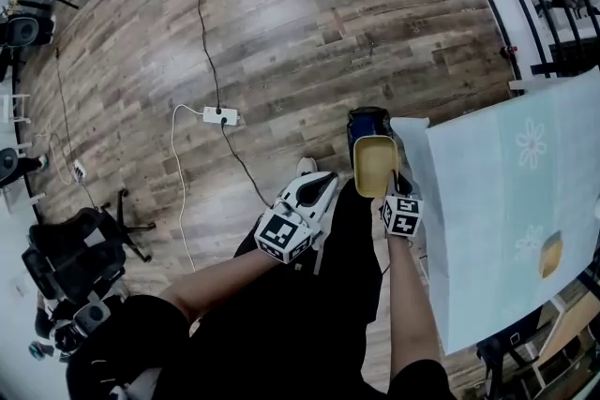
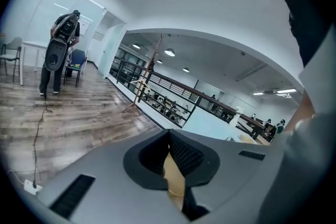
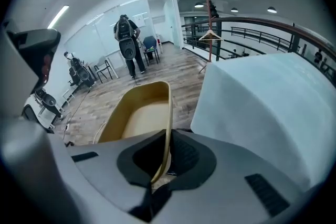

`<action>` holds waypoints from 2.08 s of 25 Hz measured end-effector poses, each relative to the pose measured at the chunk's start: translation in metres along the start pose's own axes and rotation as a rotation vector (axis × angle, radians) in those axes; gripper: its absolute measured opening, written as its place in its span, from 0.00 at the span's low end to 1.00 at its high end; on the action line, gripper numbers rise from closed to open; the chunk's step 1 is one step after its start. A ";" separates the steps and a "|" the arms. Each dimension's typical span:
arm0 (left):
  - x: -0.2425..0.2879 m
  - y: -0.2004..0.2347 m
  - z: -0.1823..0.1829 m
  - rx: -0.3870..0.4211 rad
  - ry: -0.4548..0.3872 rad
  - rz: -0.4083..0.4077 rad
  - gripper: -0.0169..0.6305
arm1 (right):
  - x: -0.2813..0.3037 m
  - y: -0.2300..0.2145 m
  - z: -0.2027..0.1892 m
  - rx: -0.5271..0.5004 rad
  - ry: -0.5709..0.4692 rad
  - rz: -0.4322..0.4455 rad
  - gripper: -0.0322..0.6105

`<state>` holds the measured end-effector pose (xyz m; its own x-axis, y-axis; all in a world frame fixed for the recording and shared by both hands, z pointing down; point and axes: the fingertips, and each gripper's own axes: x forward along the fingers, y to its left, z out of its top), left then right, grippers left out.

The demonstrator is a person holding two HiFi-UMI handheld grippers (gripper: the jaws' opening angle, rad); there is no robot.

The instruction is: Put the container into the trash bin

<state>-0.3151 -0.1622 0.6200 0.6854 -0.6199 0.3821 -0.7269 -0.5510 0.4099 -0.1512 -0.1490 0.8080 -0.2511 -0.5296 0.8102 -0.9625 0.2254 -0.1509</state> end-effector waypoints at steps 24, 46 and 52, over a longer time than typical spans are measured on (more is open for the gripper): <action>0.048 0.001 -0.110 -0.187 0.112 0.223 0.05 | 0.175 -0.055 -0.110 0.038 0.129 0.012 0.11; 0.034 -0.018 -0.061 -0.099 0.058 0.116 0.05 | 0.133 -0.012 -0.063 0.077 0.074 0.043 0.21; 0.020 -0.012 -0.042 -0.067 0.044 0.061 0.05 | 0.088 -0.005 -0.018 0.157 -0.062 -0.013 0.15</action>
<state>-0.2906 -0.1446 0.6580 0.6424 -0.6253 0.4430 -0.7636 -0.4734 0.4391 -0.1666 -0.1820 0.8902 -0.2400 -0.5821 0.7769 -0.9686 0.0907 -0.2313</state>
